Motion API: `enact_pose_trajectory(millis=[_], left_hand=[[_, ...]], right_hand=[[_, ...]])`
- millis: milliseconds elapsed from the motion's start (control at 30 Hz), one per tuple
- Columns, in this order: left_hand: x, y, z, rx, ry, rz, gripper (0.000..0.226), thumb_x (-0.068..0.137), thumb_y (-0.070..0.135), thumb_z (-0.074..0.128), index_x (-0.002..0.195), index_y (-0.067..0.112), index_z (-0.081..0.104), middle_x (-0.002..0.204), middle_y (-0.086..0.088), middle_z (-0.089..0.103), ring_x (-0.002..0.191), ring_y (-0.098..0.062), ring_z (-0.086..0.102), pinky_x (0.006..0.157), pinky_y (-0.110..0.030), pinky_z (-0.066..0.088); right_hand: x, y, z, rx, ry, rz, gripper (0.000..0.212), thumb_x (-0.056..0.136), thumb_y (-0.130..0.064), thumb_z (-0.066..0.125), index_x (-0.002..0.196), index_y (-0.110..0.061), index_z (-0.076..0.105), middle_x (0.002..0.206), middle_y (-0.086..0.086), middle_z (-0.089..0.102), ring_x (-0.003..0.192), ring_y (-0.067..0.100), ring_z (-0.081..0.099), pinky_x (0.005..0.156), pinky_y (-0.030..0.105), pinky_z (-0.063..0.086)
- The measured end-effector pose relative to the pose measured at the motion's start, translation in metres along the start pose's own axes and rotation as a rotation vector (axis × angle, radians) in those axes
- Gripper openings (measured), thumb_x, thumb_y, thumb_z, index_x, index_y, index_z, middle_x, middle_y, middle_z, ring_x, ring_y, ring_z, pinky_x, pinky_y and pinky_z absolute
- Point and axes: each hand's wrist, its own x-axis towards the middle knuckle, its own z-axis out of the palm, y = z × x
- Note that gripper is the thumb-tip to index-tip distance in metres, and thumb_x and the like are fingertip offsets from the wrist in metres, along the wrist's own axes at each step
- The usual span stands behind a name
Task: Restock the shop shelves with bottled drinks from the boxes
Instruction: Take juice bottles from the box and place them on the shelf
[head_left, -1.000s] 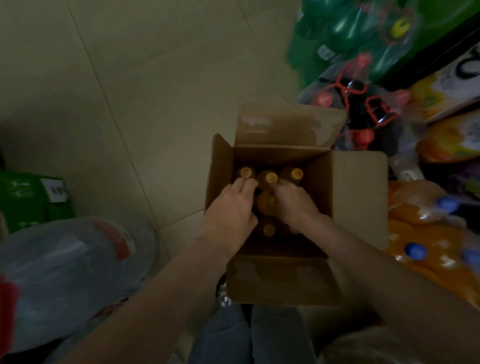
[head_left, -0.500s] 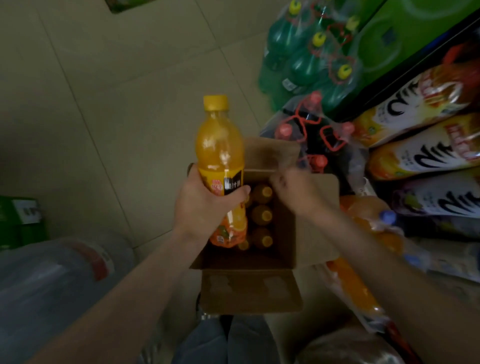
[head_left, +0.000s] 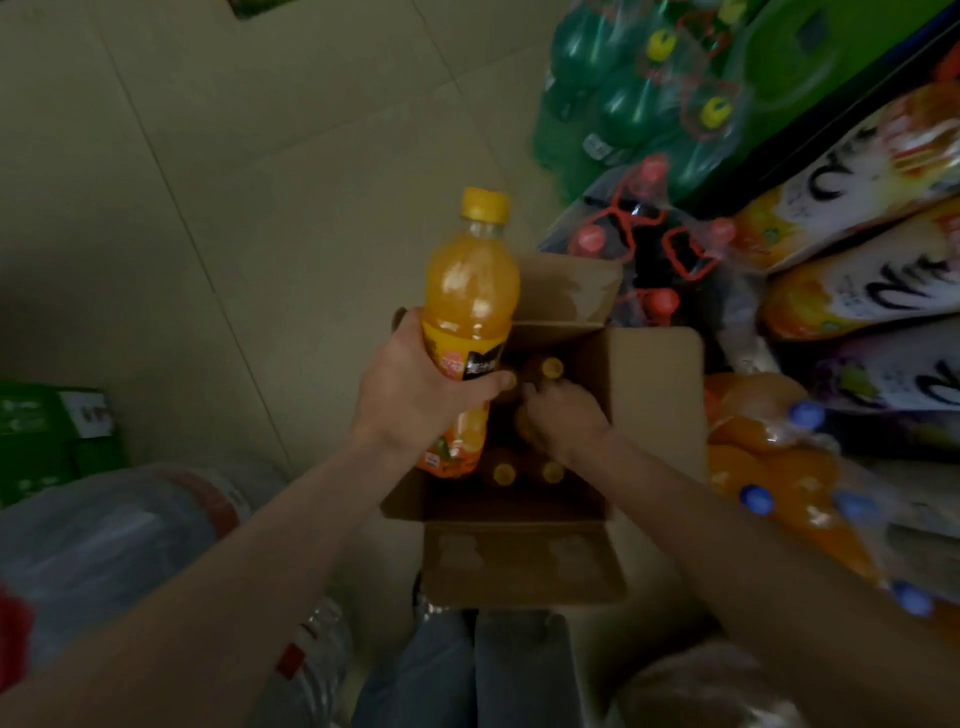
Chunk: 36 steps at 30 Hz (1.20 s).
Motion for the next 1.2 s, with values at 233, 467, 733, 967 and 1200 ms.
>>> enact_pose_trajectory(millis=[233, 467, 733, 967, 1200], left_hand=[[-0.066, 0.142, -0.096, 0.065, -0.079, 0.135, 0.064, 0.064, 0.032, 0.082, 0.117, 0.011, 0.052, 0.104, -0.005, 0.061, 0.1, -0.021, 0.057, 0.076, -0.027, 0.04], [-0.146, 0.328, -0.212, 0.004, -0.035, 0.449, 0.066, 0.061, 0.03, 0.084, 0.116, 0.01, 0.053, 0.112, -0.011, 0.063, 0.108, -0.027, 0.057, 0.087, -0.032, 0.043], [-0.256, 0.497, -0.253, -0.117, -0.051, 0.797, 0.065, 0.057, 0.033, 0.088, 0.11, 0.011, 0.057, 0.109, -0.009, 0.065, 0.103, -0.024, 0.06, 0.085, -0.034, 0.048], [-0.335, 0.58, -0.198, -0.026, -0.159, 1.083, 0.063, 0.059, 0.027, 0.087, 0.11, 0.006, 0.057, 0.102, -0.007, 0.055, 0.097, -0.02, 0.054, 0.082, -0.031, 0.043], [-0.378, 0.644, -0.122, -0.009, -0.261, 1.231, 0.07, 0.061, 0.03, 0.085, 0.119, 0.008, 0.052, 0.117, -0.012, 0.051, 0.112, -0.026, 0.049, 0.089, -0.031, 0.039]], right_hand=[[-0.176, 0.053, -0.231, 0.485, 0.213, 0.04, 0.032, 0.069, -0.023, 0.071, 0.089, -0.001, 0.06, 0.089, 0.015, 0.062, 0.084, 0.03, 0.06, 0.067, 0.04, 0.045], [-0.394, 0.072, -0.448, 0.541, 0.651, 0.123, 0.026, 0.073, -0.02, 0.074, 0.089, -0.003, 0.064, 0.083, 0.008, 0.057, 0.078, 0.021, 0.052, 0.066, 0.031, 0.034], [-0.613, 0.092, -0.546, 0.985, 1.527, 0.249, 0.026, 0.078, -0.03, 0.072, 0.081, -0.005, 0.067, 0.073, 0.004, 0.058, 0.07, 0.01, 0.049, 0.068, 0.031, 0.04], [-0.705, 0.128, -0.525, 1.322, 1.866, 0.309, 0.014, 0.087, -0.024, 0.064, 0.074, -0.019, 0.06, 0.074, -0.003, 0.059, 0.072, 0.011, 0.056, 0.069, 0.034, 0.046], [-0.771, 0.204, -0.459, 1.191, 2.202, 0.703, 0.013, 0.088, -0.033, 0.06, 0.077, -0.028, 0.056, 0.088, 0.0, 0.061, 0.086, 0.016, 0.057, 0.086, 0.042, 0.048]])
